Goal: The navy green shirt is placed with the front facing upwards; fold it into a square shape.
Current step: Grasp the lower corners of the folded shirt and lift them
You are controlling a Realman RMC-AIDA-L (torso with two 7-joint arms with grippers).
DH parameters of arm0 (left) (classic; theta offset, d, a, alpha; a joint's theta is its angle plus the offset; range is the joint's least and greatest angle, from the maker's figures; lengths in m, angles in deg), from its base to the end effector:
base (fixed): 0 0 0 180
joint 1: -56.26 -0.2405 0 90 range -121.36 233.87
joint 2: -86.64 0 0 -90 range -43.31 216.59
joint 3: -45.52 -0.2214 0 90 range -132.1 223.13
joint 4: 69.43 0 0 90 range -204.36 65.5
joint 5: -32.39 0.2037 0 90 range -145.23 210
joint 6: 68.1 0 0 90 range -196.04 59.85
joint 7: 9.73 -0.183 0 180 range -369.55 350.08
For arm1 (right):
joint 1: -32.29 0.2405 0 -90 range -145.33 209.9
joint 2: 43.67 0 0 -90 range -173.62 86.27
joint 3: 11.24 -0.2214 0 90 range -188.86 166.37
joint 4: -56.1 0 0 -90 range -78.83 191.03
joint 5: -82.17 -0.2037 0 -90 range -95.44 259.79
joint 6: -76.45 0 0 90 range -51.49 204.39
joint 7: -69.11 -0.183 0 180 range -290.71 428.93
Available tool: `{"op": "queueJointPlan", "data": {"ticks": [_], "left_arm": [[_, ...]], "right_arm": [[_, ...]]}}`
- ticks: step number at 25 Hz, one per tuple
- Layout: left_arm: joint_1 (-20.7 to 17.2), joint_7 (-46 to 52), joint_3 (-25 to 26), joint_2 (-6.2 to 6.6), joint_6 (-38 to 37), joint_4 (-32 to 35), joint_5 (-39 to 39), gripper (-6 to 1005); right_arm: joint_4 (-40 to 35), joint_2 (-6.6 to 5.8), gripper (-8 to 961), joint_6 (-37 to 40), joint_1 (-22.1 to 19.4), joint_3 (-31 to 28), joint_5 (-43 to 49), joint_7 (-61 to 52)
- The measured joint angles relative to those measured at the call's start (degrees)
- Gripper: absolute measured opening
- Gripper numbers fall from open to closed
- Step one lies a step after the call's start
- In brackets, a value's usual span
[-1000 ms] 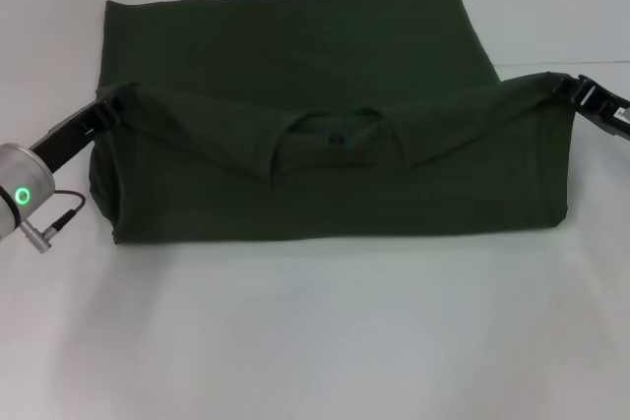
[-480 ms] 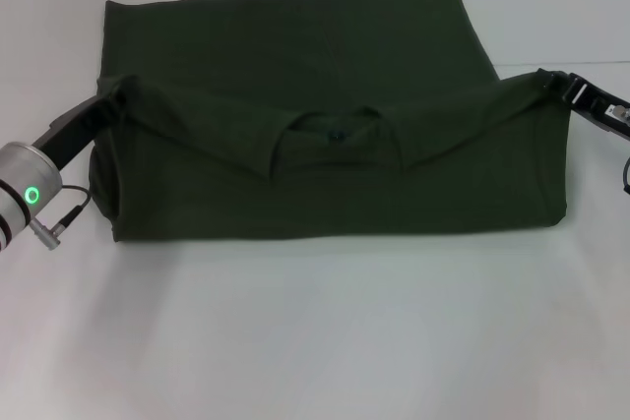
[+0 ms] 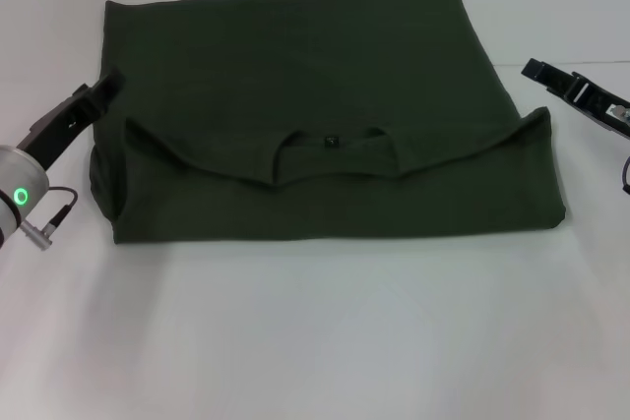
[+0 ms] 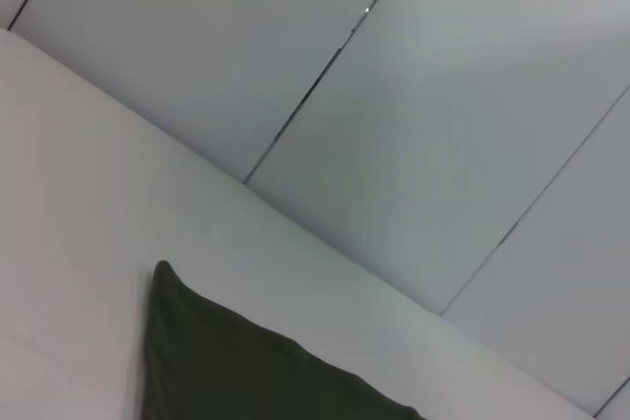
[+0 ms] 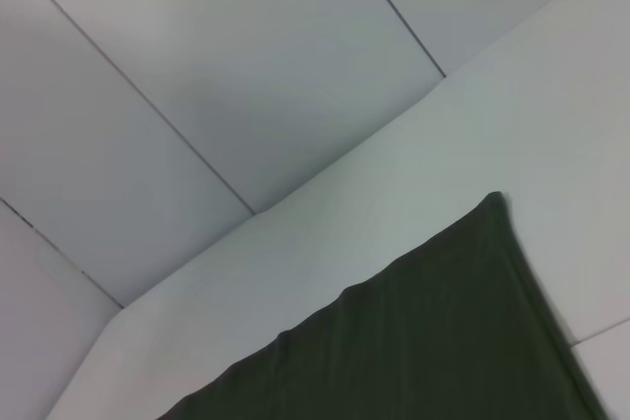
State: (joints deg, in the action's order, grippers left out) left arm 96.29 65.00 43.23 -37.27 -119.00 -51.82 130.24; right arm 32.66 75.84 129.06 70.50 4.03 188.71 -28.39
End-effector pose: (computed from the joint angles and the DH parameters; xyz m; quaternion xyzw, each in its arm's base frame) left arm -0.2762 0.4197 0.0041 -0.6298 -0.5055 -0.4014 0.4321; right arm 0.2812 0.4217 0.0224 -0.6620 0.5424 0.3637 0.3679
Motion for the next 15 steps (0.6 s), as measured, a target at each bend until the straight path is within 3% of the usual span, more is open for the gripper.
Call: {"op": "queueJointPlan", "data": {"ticks": [4, 7, 12, 13, 14, 15], "left_arm": [[-1.73, 2.64, -1.89, 0.37, -2.33, 0.35, 0.34, 571], [-4.01, 7.74, -4.26, 0.77, -6.27, 1.99, 1.04, 637], [-9.04, 26.81, -16.42, 1.85, -11.44, 10.35, 6.46, 747], [-9.55, 29.72, -17.76, 2.01, -12.12, 11.8, 7.97, 769], [-10.46, 39.43, -20.41, 2.73, -15.24, 16.47, 14.95, 792], [-10.46, 39.43, -20.41, 2.73, -15.24, 16.47, 14.95, 814]], "right_arm": [[-0.38, -0.47, 559, 1.09, -0.52, 0.12, 0.02, -1.08], [-0.56, -1.58, 673, 3.56, -1.37, 1.13, 0.64, -3.59], [-1.01, -5.8, 821, 9.7, -4.18, 9.31, 1.21, -12.72], [-1.13, -6.72, 819, 10.69, -4.72, 11.3, 1.24, -14.94], [-1.31, -7.72, 816, 11.7, -5.29, 13.59, 1.24, -17.27], [-1.53, -8.68, 814, 12.67, -5.83, 15.86, 1.24, -19.59]]}}
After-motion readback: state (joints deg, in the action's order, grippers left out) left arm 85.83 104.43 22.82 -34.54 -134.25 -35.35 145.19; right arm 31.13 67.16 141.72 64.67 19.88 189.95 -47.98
